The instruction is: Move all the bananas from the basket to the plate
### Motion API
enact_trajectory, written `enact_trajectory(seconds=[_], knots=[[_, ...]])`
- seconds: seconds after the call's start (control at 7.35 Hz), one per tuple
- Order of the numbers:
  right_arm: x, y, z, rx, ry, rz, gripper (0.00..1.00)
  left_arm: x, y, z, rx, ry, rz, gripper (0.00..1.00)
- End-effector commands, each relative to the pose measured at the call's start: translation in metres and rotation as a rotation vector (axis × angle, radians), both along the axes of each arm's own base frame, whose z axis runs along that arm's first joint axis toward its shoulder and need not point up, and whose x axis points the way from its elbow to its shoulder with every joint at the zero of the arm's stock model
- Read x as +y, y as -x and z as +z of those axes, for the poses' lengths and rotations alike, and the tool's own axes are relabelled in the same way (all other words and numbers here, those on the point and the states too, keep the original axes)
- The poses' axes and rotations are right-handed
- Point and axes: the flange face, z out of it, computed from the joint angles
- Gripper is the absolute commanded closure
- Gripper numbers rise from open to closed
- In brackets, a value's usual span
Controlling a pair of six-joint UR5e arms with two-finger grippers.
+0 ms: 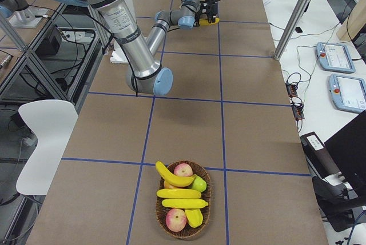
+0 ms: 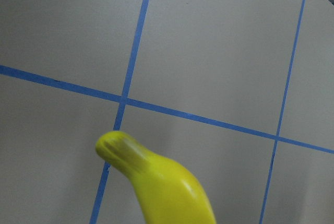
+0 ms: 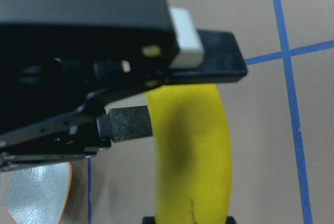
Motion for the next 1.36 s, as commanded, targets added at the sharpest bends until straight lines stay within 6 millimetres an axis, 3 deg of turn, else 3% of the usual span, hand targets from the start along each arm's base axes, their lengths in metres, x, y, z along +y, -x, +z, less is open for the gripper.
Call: enact_trajectory(seconds=[0.0, 0.14, 0.27, 0.41, 0.54, 0.68, 0.82, 0.95, 1.09, 1.22], knots=[[0.000, 0.000, -0.001, -0.002, -0.004, -0.001, 1.00, 0.001, -0.002, 0.000, -0.001, 0.018, -0.003, 1.00], [0.001, 0.000, -0.001, -0.002, -0.006, -0.002, 1.00, 0.001, -0.003, 0.002, -0.004, 0.023, 0.000, 1.00], [0.000, -0.001, 0.000, 0.000, -0.007, 0.000, 0.04, 0.001, -0.003, 0.002, -0.004, 0.021, 0.000, 1.00], [0.002, -0.005, 0.000, -0.006, -0.009, 0.002, 0.00, 0.001, -0.003, 0.003, -0.007, 0.023, -0.001, 1.00], [0.010, -0.022, 0.005, -0.018, -0.017, 0.005, 0.00, 0.001, -0.003, 0.006, -0.011, 0.026, -0.001, 1.00], [0.024, -0.050, 0.027, -0.020, -0.017, 0.007, 0.00, 0.000, -0.002, 0.013, -0.020, 0.033, -0.002, 1.00], [0.028, -0.066, 0.047, -0.003, -0.007, 0.019, 0.00, 0.000, 0.001, 0.040, -0.050, 0.053, -0.007, 1.00], [0.019, -0.077, 0.072, 0.032, 0.015, 0.043, 0.00, -0.003, 0.016, 0.089, -0.103, 0.089, -0.038, 1.00], [0.013, -0.083, 0.090, 0.061, 0.030, 0.066, 0.00, 0.005, 0.023, 0.131, -0.156, 0.099, -0.040, 1.00], [0.008, -0.082, 0.098, 0.082, 0.024, 0.110, 0.00, 0.021, 0.046, 0.181, -0.267, 0.043, -0.042, 1.00]])
